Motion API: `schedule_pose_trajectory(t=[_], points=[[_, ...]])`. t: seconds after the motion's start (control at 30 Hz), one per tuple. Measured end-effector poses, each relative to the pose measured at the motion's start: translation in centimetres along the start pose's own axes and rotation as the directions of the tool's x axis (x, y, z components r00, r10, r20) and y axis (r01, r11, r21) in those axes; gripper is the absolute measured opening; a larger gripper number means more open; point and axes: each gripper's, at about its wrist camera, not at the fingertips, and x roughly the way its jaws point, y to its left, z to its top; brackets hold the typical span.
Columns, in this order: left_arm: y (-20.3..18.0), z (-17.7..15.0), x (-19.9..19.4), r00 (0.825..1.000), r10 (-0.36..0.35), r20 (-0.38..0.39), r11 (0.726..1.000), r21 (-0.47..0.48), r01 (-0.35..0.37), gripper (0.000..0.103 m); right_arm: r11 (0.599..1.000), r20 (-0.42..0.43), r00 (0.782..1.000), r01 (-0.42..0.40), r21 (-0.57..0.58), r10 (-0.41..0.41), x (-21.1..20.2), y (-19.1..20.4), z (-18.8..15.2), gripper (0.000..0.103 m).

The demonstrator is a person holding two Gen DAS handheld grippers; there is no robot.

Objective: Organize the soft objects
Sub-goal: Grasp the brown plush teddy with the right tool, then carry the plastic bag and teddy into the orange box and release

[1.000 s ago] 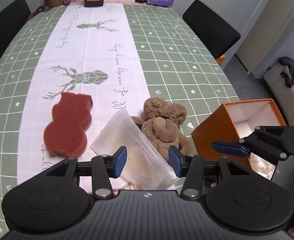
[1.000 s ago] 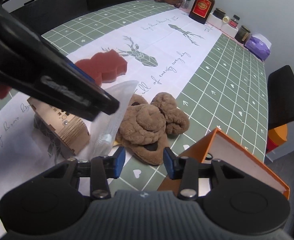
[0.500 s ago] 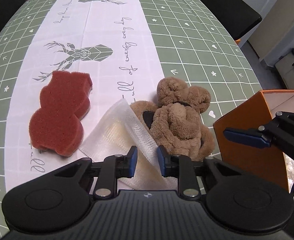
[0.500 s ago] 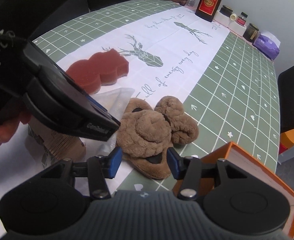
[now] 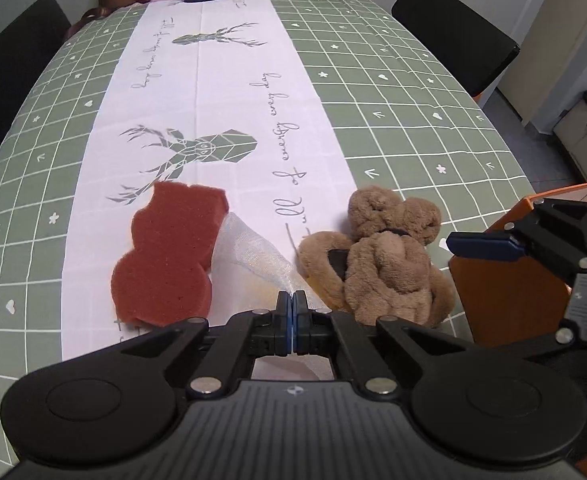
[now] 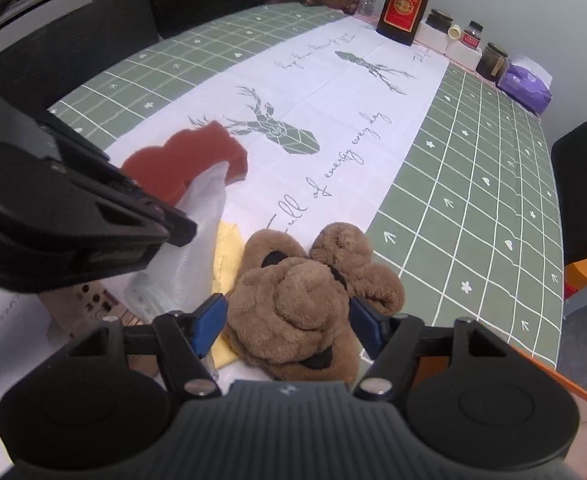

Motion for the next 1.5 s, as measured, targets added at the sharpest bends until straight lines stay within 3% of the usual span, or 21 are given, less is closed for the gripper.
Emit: schedule_pose_trajectory(t=[0.33, 0.4, 0.57, 0.67, 1.07, 1.5], points=[[0.9, -0.4, 0.2, 0.999, -0.036, 0.022, 0.999, -0.011, 0.036, 0.0, 0.997, -0.081, 0.997, 0.003, 0.072, 0.003, 3.8, 0.3, 0.0, 0.074], [0.9, -0.6, 0.2, 0.999, -0.031, 0.024, 0.999, -0.007, 0.031, 0.0, 0.996, -0.082, 0.997, 0.005, 0.086, 0.002, 3.9, 0.2, 0.1, 0.067], [0.8, -0.7, 0.1, 0.999, -0.043, 0.03, 0.999, -0.008, 0.043, 0.0, 0.996, -0.081, 0.997, 0.019, 0.085, -0.012, 3.4, 0.1, -0.1, 0.035], [0.5, -0.6, -0.6, 0.997, -0.053, 0.051, 0.999, -0.005, 0.053, 0.0, 0.997, -0.067, 0.998, 0.016, 0.082, -0.011, 2.6, 0.0, -0.3, 0.027], [-1.6, -1.2, -8.6, 0.968, -0.057, 0.246, 0.998, 0.047, 0.047, 0.0, 0.998, 0.079, 0.997, -0.022, 0.063, 0.017, -5.7, 0.7, -0.5, 0.026], [-2.9, -7.9, -16.8, 0.928, -0.098, 0.36, 0.994, 0.073, 0.077, 0.0, 0.997, 0.207, 0.976, -0.079, 0.02, 0.073, -16.3, 3.3, -5.9, 0.026]])
